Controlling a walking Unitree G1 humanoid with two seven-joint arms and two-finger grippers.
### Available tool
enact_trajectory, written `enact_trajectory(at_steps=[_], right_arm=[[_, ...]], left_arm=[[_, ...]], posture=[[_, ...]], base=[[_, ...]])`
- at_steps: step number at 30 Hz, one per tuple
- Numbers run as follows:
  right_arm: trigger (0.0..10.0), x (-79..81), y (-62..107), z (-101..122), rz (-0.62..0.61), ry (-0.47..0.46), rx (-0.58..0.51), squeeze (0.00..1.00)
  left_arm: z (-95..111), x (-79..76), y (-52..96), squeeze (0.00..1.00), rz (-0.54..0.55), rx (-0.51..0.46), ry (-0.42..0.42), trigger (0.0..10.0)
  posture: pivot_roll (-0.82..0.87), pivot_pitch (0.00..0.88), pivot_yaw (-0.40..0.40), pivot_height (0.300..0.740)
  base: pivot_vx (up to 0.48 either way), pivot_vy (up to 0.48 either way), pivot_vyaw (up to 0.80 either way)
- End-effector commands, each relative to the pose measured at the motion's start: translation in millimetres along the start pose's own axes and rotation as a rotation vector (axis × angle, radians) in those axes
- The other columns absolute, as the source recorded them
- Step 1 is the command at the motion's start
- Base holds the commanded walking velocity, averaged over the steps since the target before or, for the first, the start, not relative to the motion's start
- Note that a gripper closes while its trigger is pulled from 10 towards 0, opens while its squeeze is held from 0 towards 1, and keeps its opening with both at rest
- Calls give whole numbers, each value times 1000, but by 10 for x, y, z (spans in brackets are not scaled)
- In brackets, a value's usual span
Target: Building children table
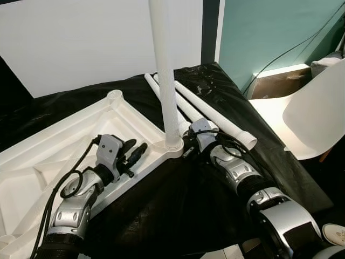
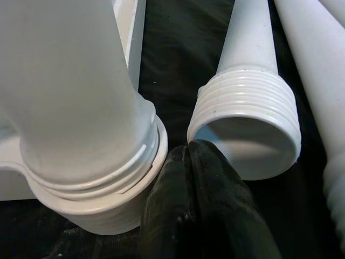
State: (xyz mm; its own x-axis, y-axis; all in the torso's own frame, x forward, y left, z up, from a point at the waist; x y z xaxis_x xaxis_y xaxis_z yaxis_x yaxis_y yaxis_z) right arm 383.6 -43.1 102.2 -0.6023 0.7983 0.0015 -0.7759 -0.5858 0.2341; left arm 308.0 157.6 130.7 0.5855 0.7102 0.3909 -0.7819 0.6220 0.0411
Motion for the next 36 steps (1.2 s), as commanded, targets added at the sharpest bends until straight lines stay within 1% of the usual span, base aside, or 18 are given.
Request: enact_trajectory(at_steps=[1,4,9,11,12,13,17,18,20,22,23,24,26,28,31,33,34,36], right_arm=[[10000,132,-70,185,44,8,-71,0],[10000,20,-13,175,-33,-13,-96,0],[10000,-29,58,155,-64,-29,-121,0],[10000,-27,139,120,-69,-41,-141,0],[10000,-27,139,120,-69,-41,-141,0],[10000,-45,190,90,-83,-53,-148,0],[10000,-90,213,99,-107,-60,-158,0],[10000,-90,213,99,-107,-60,-158,0],[10000,-93,223,142,-111,-60,-172,0],[10000,-93,223,142,-111,-60,-172,0],[10000,-83,234,160,-112,-60,-177,0],[10000,-83,234,160,-112,-60,-177,0],[10000,-65,253,159,-116,-63,-180,0],[10000,-60,266,153,-118,-64,-179,0],[10000,-56,278,148,-120,-66,-179,0],[10000,-65,307,139,-127,-68,-175,0],[10000,-65,307,139,-127,-68,-175,0],[10000,-117,331,132,-144,-66,-169,0]], left_arm=[[-75,-28,30,0,-5,39,-7,10000],[-100,-76,104,0,-72,55,-6,10000],[-130,-116,201,0,-148,76,-1,10000],[-195,-150,352,0,-264,125,8,10000],[-195,-150,352,0,-264,125,8,10000],[-253,-151,478,0,-358,174,10,10000],[-296,-66,528,0,-398,217,-9,10000],[-296,-66,528,0,-398,217,-9,10000],[-310,-41,589,0,-458,241,3,10000],[-310,-41,589,0,-458,241,3,10000],[-306,-38,628,0,-492,250,12,10000],[-306,-38,628,0,-492,250,12,10000],[-312,-33,726,0,-554,273,27,10000],[-319,-32,760,0,-571,286,28,10000],[-327,-41,794,0,-588,301,35,10000],[-313,-96,856,0,-640,301,71,10000],[-313,-96,856,0,-640,301,71,10000],[-291,-194,855,0,-666,274,105,10000]], posture=[[4,0,67,740],[0,0,70,740],[-9,0,75,740],[-32,0,90,740],[-32,0,90,740],[-39,0,94,740],[-56,0,106,740],[-56,0,106,740],[-68,0,109,740],[-68,0,109,740],[-70,0,110,740],[-70,0,110,740],[-78,0,113,740],[-78,0,113,740],[-80,0,111,740],[-83,0,109,740],[-83,0,109,740],[-83,0,106,740]], base=[[0,0,0],[0,0,0],[0,0,0],[0,0,0],[0,0,0],[0,0,0],[0,0,0],[0,0,0],[0,0,0],[0,0,0],[0,0,0],[0,0,0],[0,0,0],[0,0,0],[0,0,0],[0,0,0],[0,0,0],[0,0,0]])
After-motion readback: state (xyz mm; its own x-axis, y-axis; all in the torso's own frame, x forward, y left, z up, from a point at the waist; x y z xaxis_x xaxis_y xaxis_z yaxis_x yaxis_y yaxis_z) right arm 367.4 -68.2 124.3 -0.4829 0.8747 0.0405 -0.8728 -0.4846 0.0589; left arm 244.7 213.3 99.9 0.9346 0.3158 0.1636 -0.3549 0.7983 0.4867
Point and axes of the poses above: a point about 5 cm out from each wrist's last joint towards the gripper, its own y axis pointing back from the gripper into the wrist, its own z axis along the axis of the wrist's last joint, x = y × z, the point moved 3 cm from there along -y, pointing out of the wrist towards the gripper, and after that the axes turned 14 degrees about -y, right-handed, at the moved point
